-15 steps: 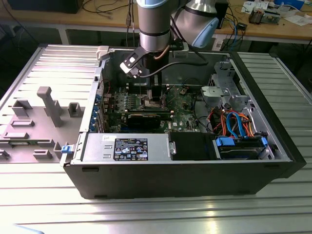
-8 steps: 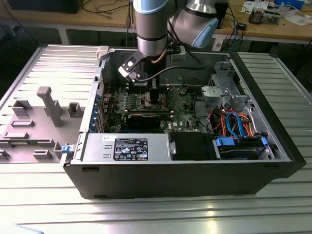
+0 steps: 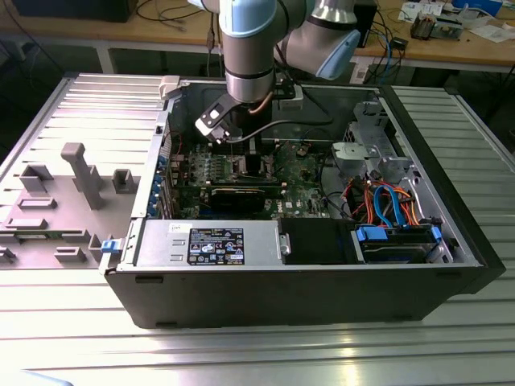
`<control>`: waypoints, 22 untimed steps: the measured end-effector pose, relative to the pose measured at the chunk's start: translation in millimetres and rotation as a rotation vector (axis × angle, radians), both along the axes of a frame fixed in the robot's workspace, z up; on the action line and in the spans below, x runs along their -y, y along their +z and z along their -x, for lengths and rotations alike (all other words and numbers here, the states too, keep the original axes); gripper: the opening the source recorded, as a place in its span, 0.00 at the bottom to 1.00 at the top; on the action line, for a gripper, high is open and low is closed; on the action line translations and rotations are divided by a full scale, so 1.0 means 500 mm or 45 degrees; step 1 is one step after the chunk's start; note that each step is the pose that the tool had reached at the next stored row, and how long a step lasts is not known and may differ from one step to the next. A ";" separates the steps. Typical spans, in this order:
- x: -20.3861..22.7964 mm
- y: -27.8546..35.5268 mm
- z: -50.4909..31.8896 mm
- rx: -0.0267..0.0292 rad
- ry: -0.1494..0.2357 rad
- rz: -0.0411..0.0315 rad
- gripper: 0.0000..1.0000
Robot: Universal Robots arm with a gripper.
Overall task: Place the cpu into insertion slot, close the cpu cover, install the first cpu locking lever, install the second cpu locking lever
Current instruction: 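Place the cpu into insertion slot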
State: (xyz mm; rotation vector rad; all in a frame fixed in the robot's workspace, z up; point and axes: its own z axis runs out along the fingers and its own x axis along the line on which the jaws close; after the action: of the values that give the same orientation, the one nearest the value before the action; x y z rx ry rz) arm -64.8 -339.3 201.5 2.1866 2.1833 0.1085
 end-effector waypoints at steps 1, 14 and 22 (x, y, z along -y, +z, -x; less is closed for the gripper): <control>-0.0001 -0.001 0.000 0.0001 0.000 -0.0003 0.55; -0.0001 -0.009 0.000 -0.0001 -0.016 0.0004 0.55; -0.0001 -0.014 0.000 0.0001 -0.022 -0.0001 0.55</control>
State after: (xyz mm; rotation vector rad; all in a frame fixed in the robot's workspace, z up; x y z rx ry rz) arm -64.8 -339.3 194.3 2.2052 2.1635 0.1079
